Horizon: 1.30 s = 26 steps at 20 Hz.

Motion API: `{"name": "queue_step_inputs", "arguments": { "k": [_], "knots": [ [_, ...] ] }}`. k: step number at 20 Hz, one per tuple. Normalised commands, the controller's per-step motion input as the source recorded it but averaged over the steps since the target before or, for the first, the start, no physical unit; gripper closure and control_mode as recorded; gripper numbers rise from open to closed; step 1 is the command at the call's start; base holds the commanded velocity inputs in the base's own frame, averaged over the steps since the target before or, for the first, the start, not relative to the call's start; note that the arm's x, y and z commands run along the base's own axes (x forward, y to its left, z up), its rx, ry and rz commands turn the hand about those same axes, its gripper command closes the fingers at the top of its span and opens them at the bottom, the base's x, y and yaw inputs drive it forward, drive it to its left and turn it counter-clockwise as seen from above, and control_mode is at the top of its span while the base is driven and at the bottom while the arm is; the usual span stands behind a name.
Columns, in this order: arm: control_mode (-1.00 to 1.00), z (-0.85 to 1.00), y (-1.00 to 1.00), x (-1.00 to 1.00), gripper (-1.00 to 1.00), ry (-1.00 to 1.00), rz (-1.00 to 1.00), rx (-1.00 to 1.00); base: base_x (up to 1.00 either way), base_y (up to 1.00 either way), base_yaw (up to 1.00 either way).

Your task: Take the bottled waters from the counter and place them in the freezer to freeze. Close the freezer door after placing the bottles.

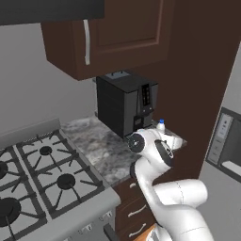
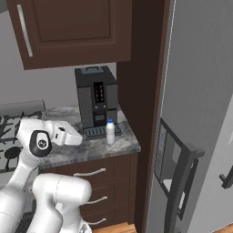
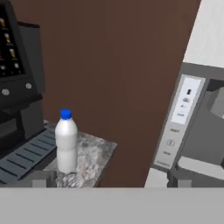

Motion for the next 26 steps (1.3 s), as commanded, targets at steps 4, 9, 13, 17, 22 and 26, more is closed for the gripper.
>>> {"name": "queue_step_inputs", "arguments": {
  "k": [4, 9, 13, 17, 22, 26],
  "knots": [
    [-1.00, -0.30, -0.06, 0.00, -1.00, -0.24, -0.14, -0.07, 0.00, 0.00, 0.00],
    [-1.00, -0.23, 0.00, 0.00, -1.00, -0.10, -0.10, 0.00, 0.00, 0.00, 0.00],
    [-1.00, -0.22, -0.03, 0.32, -1.00, -0.01, 0.00, 0.00, 0.00, 0.00, 0.00],
    [-1.00, -0.24, -0.07, 0.19, -1.00, 0.00, 0.00, 0.00, 0.00, 0.00, 0.00],
    [-1.00, -0.31, -0.40, 0.27, -1.00, 0.00, -0.04, 0.04, 0.00, 0.00, 0.00],
    [-1.00, -0.27, -0.29, 0.39, -1.00, 0.00, -0.09, 0.00, 0.00, 0.00, 0.00]
  ]
}}
